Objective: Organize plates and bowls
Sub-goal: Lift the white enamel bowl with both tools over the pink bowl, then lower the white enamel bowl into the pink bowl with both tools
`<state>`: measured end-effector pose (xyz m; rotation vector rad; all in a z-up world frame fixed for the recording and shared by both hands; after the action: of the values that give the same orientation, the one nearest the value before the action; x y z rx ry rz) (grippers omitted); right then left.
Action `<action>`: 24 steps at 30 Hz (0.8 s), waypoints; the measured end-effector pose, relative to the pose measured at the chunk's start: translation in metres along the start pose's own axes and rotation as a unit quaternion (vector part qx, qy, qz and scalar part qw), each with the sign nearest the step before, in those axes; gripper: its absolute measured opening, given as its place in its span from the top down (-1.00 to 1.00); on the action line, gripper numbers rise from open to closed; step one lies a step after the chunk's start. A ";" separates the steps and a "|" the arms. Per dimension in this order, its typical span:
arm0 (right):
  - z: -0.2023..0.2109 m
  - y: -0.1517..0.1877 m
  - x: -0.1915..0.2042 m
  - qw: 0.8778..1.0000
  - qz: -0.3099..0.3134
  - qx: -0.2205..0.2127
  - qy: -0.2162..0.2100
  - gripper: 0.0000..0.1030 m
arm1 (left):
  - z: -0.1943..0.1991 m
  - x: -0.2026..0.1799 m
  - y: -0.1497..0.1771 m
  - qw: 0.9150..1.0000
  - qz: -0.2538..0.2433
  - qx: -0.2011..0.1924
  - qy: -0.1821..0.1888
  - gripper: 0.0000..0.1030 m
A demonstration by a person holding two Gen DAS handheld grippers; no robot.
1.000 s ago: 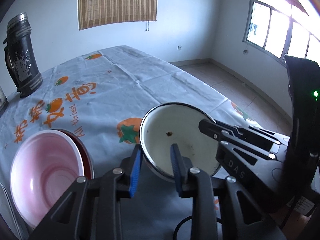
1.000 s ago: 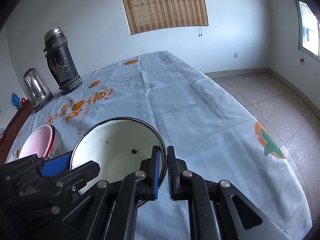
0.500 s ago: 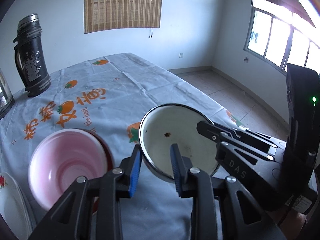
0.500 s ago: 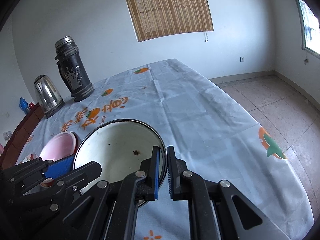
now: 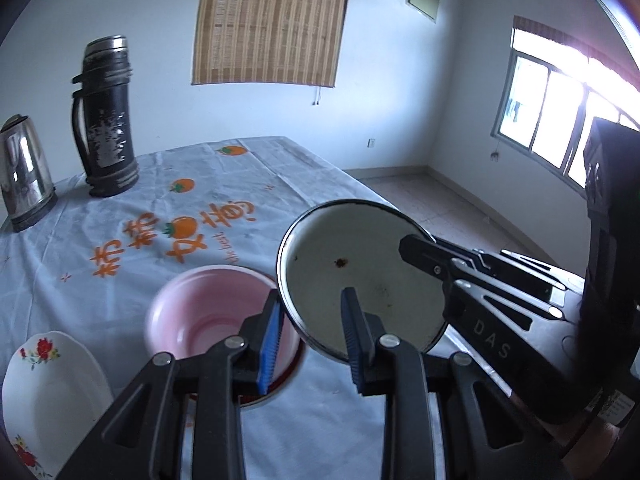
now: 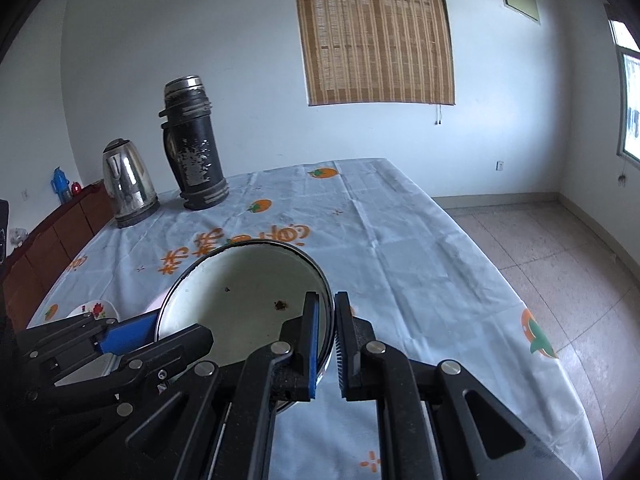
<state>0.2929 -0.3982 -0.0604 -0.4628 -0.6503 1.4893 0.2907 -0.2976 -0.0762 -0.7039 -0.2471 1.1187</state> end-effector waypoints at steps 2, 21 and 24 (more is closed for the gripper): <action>0.000 -0.002 0.011 1.000 0.008 0.000 -0.001 0.84 | 0.004 0.012 -0.001 1.000 0.009 -0.005 0.000 0.48; -0.026 -0.010 0.080 0.998 0.049 0.028 0.002 0.81 | 0.011 0.080 -0.003 0.997 0.074 -0.022 -0.011 0.48; -0.030 -0.010 0.083 0.998 0.053 0.033 0.007 0.81 | 0.011 0.084 -0.002 0.997 0.078 -0.021 -0.014 0.48</action>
<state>0.3168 -0.3127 -0.0669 -0.4628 -0.5719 1.6023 0.3231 -0.2197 -0.0799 -0.7544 -0.2431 1.2749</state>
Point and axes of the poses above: each gripper's, at about its wrist camera, not at the fingertips, and z roughly against the way its jaws point, x to its left, y to its underside, the point moved 10 cm from there along -z, roughly the way its jaws point, and after that the axes turned 13 degrees about x, right-handed, at the moved point
